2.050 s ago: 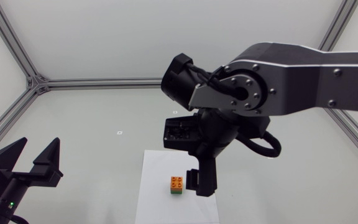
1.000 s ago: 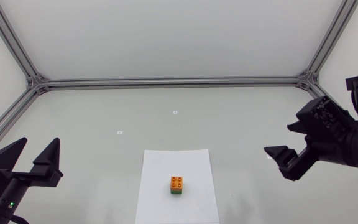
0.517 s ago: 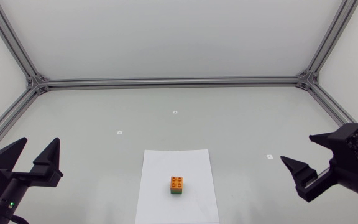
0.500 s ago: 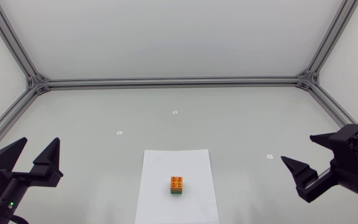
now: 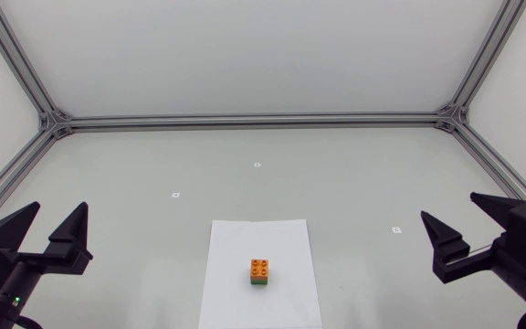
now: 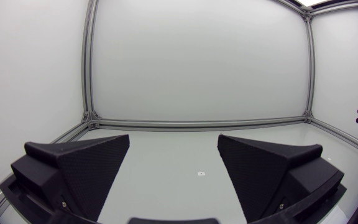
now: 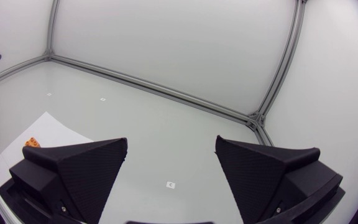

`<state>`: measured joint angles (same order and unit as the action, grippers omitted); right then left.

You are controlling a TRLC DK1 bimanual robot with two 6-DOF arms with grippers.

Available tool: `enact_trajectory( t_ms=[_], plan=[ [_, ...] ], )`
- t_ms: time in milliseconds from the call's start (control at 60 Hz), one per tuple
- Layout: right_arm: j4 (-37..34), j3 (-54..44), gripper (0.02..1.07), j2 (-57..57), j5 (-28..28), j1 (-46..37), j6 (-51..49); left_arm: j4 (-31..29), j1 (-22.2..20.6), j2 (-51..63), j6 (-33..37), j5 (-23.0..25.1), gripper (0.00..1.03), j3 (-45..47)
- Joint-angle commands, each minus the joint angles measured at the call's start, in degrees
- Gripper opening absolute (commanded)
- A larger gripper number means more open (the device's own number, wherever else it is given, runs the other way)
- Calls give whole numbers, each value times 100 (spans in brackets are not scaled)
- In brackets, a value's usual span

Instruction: Pick up the orange 2x2 brick with the right arm and stack it on top of the green 2x2 brick in the center

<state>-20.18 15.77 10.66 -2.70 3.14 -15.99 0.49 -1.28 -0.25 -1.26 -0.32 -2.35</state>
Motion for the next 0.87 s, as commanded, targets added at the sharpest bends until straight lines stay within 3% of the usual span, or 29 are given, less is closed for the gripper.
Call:
enact_trajectory(
  t_ms=[0, 567, 850],
  plan=[
    [236, -270, 103, -147, 54, -76, 314, -84, 31, -45, 73, 23, 99, 235],
    [2002, -1565, 103, -1057, 268, -311, 1587, -84, 31, -45, 73, 32, 99, 235],
    [2018, -1577, 103, -1066, 270, -314, 1599, -76, 31, -45, 73, 23, 99, 235]
  ],
)
